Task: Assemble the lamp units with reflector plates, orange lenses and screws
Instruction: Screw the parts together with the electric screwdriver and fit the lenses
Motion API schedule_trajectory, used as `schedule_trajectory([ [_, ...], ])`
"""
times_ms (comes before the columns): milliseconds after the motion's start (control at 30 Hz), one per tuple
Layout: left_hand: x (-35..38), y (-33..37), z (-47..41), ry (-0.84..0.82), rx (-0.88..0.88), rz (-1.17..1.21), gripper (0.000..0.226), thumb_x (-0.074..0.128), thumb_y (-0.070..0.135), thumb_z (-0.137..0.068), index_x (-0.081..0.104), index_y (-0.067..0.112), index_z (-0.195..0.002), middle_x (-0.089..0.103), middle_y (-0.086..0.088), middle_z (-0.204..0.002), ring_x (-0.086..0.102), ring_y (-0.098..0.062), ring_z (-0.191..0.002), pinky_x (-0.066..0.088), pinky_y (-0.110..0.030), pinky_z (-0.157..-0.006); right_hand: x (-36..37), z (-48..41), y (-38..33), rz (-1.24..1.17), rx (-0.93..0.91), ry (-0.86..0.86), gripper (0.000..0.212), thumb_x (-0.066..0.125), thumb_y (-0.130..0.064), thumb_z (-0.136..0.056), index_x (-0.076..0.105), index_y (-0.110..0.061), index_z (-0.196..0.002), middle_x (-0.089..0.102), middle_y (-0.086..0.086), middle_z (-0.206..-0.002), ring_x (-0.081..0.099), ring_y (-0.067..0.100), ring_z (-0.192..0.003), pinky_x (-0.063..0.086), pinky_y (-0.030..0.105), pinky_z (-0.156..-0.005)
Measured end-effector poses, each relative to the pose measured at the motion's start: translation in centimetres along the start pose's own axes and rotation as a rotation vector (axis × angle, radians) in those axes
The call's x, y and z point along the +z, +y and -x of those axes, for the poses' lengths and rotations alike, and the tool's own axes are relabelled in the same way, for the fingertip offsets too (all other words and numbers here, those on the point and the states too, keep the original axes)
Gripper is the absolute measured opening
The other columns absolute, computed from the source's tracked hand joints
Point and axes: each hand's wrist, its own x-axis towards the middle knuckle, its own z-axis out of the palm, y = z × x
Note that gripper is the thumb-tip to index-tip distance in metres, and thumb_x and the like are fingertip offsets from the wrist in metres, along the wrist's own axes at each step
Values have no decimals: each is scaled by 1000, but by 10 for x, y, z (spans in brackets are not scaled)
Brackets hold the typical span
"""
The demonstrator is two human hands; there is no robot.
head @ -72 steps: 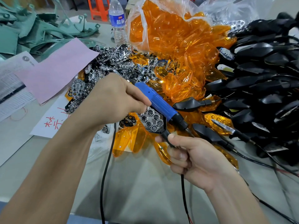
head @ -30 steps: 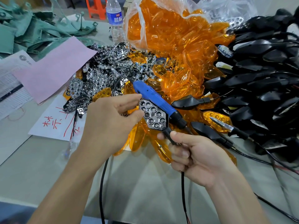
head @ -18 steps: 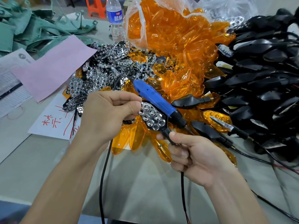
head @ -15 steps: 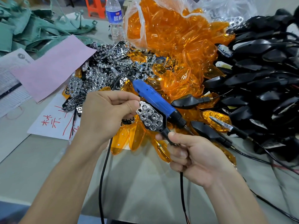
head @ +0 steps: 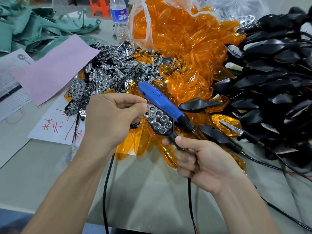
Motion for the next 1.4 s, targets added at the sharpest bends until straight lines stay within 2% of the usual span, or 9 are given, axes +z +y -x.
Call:
schedule_trajectory([
  [467, -2, -2, -2, -1, -17, -47, 26, 80, 0, -85, 78, 24, -77, 74, 5, -62, 70, -7, -54, 56, -16, -56, 0, -1, 2, -21, 10, 11, 30, 70, -28, -76, 80, -7, -96, 29, -3, -51, 21, 10, -40, 24, 25, -43],
  [733, -1, -9, 0, 7, -40, -25, 25, 81, 6, -86, 78, 29, -79, 77, 4, -69, 73, -10, -62, 57, -17, -60, 1, 0, 2, -7, 10, 9, 29, 68, -28, -80, 81, -8, -96, 30, -4, -50, 21, 9, -40, 23, 25, -44],
  [933, 0, -9, 0, 38, -32, 11, 25, 81, 1, -85, 78, 25, -77, 75, 3, -65, 69, -8, -56, 56, -17, -57, 3, -3, 5, 5, 14, 8, 30, 69, -29, -76, 81, -9, -95, 30, -4, -49, 19, 9, -40, 22, 25, -44],
  [1400, -3, -12, -3, -3, -29, -29, 28, 80, 1, -85, 78, 27, -75, 76, 2, -65, 70, -9, -56, 56, -17, -56, 0, -2, 5, 11, 19, 17, 34, 69, -28, -77, 80, -6, -101, 30, -3, -51, 19, 11, -43, 23, 26, -44],
])
